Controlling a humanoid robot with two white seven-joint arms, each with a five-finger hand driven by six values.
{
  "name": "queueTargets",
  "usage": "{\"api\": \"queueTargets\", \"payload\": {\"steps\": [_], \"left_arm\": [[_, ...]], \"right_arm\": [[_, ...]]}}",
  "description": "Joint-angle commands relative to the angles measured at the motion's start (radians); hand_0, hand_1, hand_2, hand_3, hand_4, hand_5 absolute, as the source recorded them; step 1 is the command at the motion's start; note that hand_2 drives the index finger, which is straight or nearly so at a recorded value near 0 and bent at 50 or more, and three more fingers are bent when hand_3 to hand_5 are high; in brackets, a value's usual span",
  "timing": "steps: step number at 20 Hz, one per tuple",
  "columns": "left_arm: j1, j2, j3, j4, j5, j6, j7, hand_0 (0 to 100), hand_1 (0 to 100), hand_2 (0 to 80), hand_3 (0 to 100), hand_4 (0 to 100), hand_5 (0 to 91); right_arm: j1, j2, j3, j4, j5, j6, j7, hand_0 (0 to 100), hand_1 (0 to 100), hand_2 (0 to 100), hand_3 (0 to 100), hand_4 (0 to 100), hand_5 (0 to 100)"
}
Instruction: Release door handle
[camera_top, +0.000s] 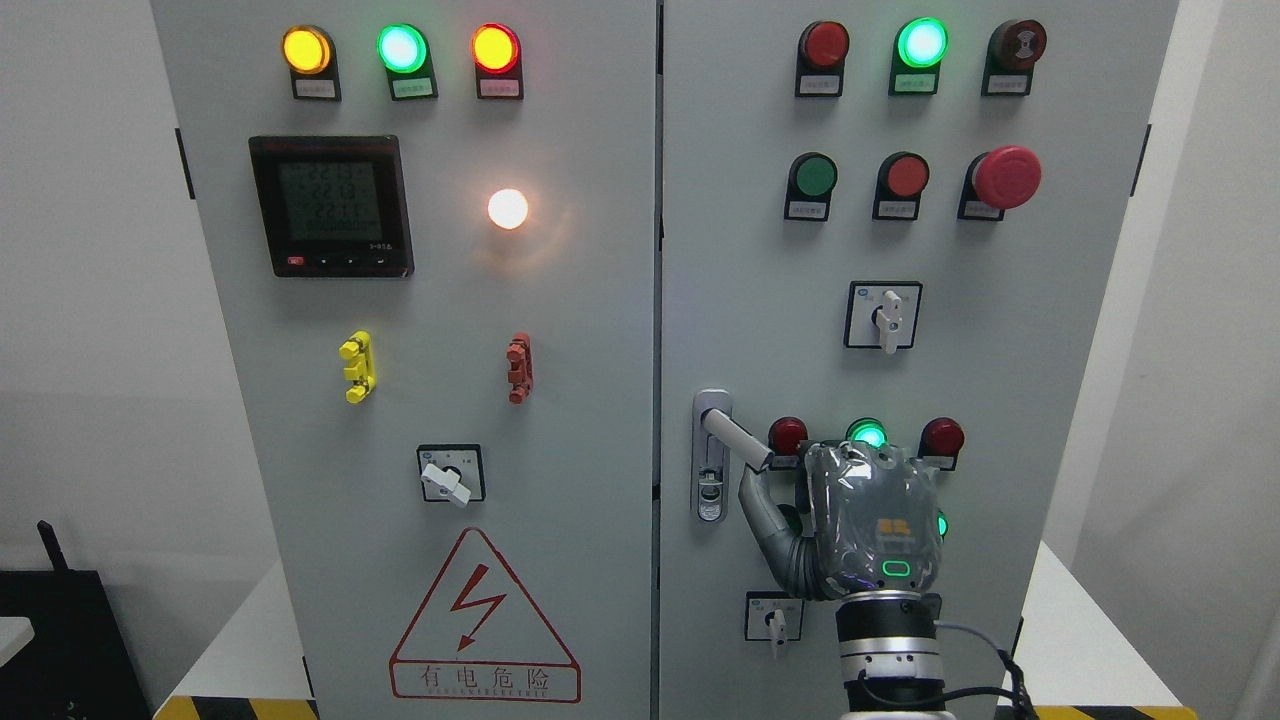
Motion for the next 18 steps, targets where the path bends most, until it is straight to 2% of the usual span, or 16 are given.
{"api": "queueTargets", "payload": {"steps": [1, 18], "left_arm": [[-0.003, 0.0, 0.002, 0.009, 0.0, 0.001, 0.0, 12, 39, 0.0, 0, 0, 0.0], [-0.003, 0.0, 0.002, 0.009, 0.0, 0.001, 0.0, 12, 39, 0.0, 0, 0, 0.0]], "right_arm": [[-0.005, -0.001, -0.003, 0.0, 0.0, -0.001, 0.0, 54, 11, 87, 100, 100, 100], [-0.008, -0.001, -0.008, 0.0, -0.015, -0.001, 0.0, 54, 11, 87, 100, 100, 100]]}}
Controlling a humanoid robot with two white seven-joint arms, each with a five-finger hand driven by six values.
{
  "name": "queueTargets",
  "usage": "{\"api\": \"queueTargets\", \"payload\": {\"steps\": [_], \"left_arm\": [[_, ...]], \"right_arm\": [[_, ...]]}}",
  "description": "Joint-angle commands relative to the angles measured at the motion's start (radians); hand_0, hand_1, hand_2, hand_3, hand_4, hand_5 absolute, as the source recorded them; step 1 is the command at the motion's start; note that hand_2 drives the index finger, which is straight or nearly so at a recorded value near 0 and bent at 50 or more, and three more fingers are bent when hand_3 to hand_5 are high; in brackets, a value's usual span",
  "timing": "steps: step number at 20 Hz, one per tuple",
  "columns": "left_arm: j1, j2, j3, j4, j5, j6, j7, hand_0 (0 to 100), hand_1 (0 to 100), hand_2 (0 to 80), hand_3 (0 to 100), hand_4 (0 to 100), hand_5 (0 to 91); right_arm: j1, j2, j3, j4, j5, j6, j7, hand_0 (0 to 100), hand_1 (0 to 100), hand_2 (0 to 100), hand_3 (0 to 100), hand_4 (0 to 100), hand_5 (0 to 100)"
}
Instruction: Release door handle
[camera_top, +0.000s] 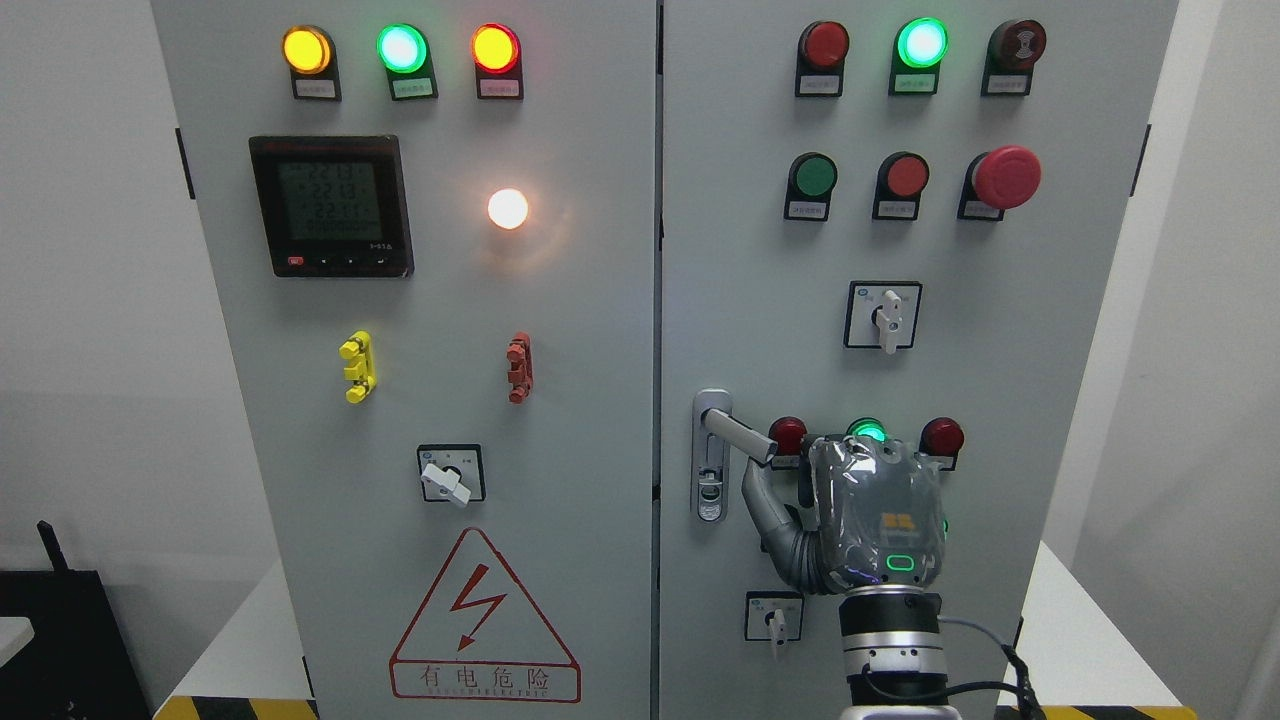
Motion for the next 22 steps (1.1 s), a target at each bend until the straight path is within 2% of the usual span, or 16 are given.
{"api": "queueTargets", "payload": {"steps": [1, 22], "left_arm": [[-0.003, 0.0, 0.002, 0.009, 0.0, 0.001, 0.0, 12, 39, 0.0, 0, 0, 0.0], [-0.003, 0.0, 0.002, 0.009, 0.0, 0.001, 0.0, 12, 39, 0.0, 0, 0, 0.0]], "right_arm": [[-0.001, 0.0, -0.002, 0.0, -0.001, -0.001, 0.0, 54, 11, 87, 100, 100, 100], [-0.004, 0.0, -0.004, 0.002, -0.001, -0.001, 0.0, 54, 11, 87, 100, 100, 100]]}}
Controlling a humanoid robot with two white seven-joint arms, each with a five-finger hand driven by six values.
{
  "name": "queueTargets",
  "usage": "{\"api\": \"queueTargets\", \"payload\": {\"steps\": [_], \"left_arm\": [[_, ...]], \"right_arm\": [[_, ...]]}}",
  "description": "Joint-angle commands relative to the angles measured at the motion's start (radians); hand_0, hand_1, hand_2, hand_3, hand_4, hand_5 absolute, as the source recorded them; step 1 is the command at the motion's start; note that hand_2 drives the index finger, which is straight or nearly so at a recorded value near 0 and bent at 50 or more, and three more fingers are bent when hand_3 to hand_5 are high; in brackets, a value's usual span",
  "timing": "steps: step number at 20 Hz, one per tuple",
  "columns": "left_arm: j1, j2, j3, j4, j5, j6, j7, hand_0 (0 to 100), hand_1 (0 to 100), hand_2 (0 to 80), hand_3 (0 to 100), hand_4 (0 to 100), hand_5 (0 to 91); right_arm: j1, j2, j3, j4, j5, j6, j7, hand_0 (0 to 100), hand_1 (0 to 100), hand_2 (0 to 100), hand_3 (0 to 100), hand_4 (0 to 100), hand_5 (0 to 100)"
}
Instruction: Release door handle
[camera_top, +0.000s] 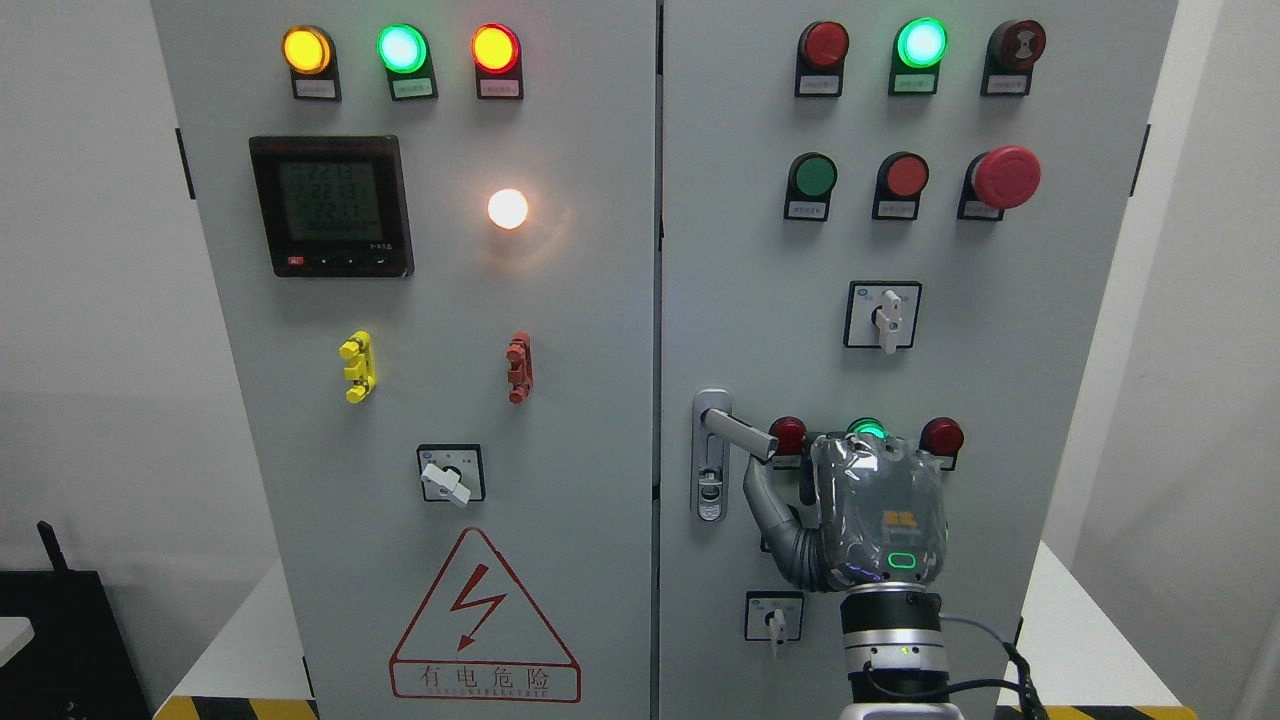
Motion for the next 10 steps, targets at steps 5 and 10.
{"api": "queueTargets", "payload": {"steps": [5, 10], "left_arm": [[-0.003, 0.0, 0.002, 0.009, 0.0, 0.001, 0.0, 12, 39, 0.0, 0, 0, 0.0], [-0.003, 0.0, 0.002, 0.009, 0.0, 0.001, 0.0, 12, 39, 0.0, 0, 0, 0.0]], "right_arm": [[-0.008, -0.001, -0.002, 0.0, 0.0, -0.001, 0.0, 54, 11, 87, 100, 100, 100], [-0.008, -0.001, -0.002, 0.0, 0.0, -0.001, 0.0, 54, 11, 87, 100, 100, 100]]}}
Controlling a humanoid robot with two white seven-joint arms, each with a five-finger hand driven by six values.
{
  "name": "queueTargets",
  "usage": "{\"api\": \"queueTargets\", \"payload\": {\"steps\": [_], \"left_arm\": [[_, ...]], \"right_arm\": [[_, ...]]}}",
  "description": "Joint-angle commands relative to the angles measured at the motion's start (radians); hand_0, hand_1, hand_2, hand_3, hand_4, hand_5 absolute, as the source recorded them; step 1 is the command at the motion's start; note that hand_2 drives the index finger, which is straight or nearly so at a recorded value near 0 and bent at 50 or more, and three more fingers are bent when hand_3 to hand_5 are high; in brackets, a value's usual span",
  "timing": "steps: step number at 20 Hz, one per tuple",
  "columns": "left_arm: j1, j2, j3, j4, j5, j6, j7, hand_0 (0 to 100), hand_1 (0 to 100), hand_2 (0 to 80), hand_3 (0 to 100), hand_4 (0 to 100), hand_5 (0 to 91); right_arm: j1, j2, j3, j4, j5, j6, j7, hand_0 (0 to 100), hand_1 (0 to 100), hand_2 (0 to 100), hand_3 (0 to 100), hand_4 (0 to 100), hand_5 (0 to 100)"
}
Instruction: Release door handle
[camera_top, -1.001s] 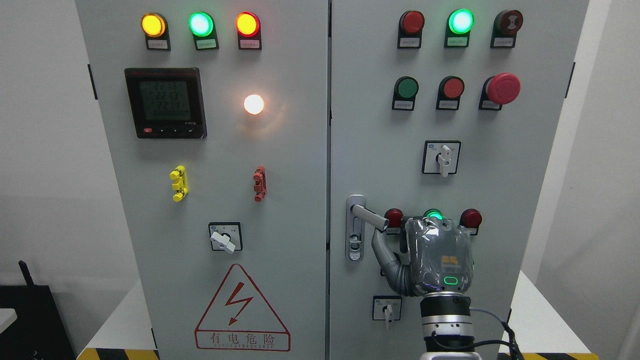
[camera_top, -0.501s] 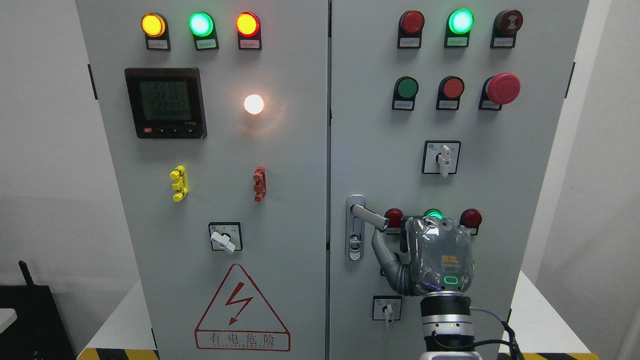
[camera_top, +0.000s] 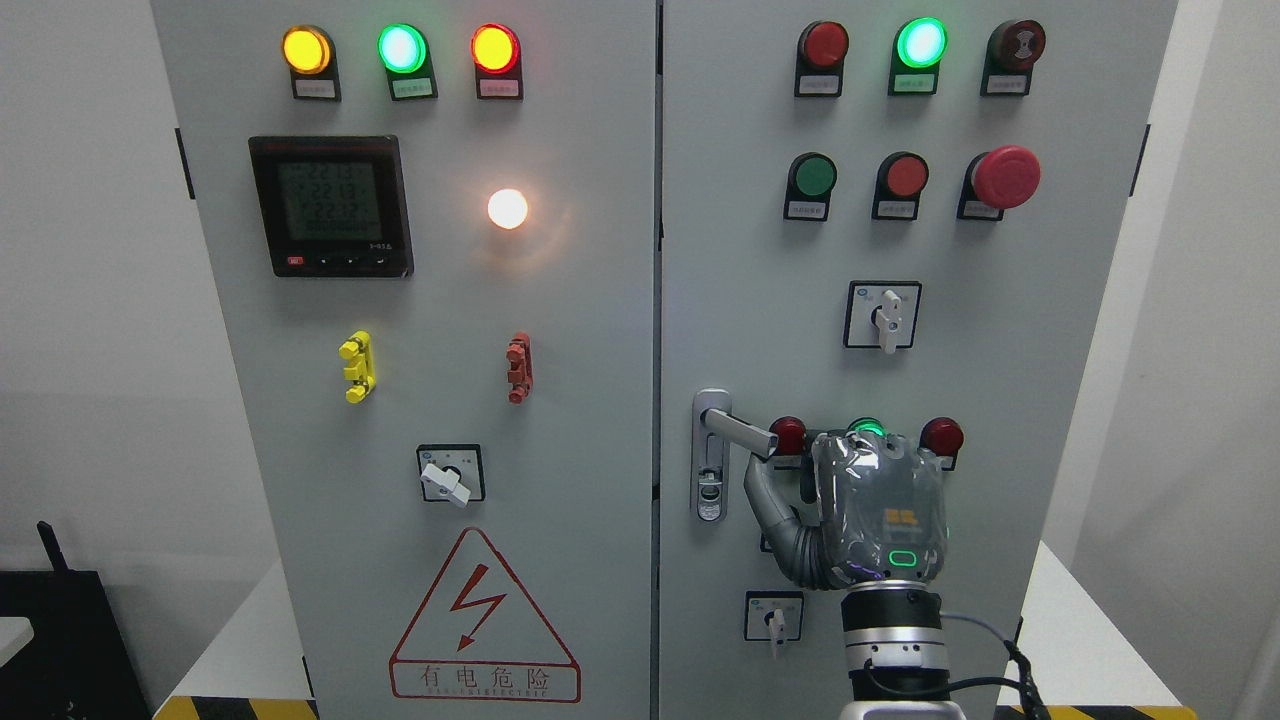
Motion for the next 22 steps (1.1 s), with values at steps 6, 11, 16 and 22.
{"api": "queueTargets", "payload": {"steps": [6, 11, 16, 22], "left_arm": [[-0.003, 0.0, 0.002, 0.009, 0.0, 0.001, 0.0, 12, 39, 0.0, 0, 0, 0.0], [-0.002, 0.0, 0.002, 0.009, 0.0, 0.001, 0.0, 12, 39, 0.0, 0, 0, 0.0], [-0.003, 0.0, 0.002, 0.009, 0.0, 0.001, 0.0, 12, 39, 0.0, 0, 0, 0.0], [-0.003, 0.0, 0.002, 0.009, 0.0, 0.001, 0.0, 12, 39, 0.0, 0, 0, 0.0]], "right_arm": [[-0.002, -0.002, -0.004, 0.0, 0.0, 0.0, 0.0, 55, 11, 87, 100, 100, 100], [-0.002, -0.002, -0.007, 0.0, 0.0, 0.0, 0.0, 55, 11, 87, 100, 100, 100], [-0.001, 0.001, -0.005, 0.0, 0.0, -0.002, 0.0, 55, 11, 87, 100, 100, 100], [0.008, 0.001, -0.004, -0.001, -0.008, -0.005, -0.004, 55, 11, 87, 100, 100, 100]]}}
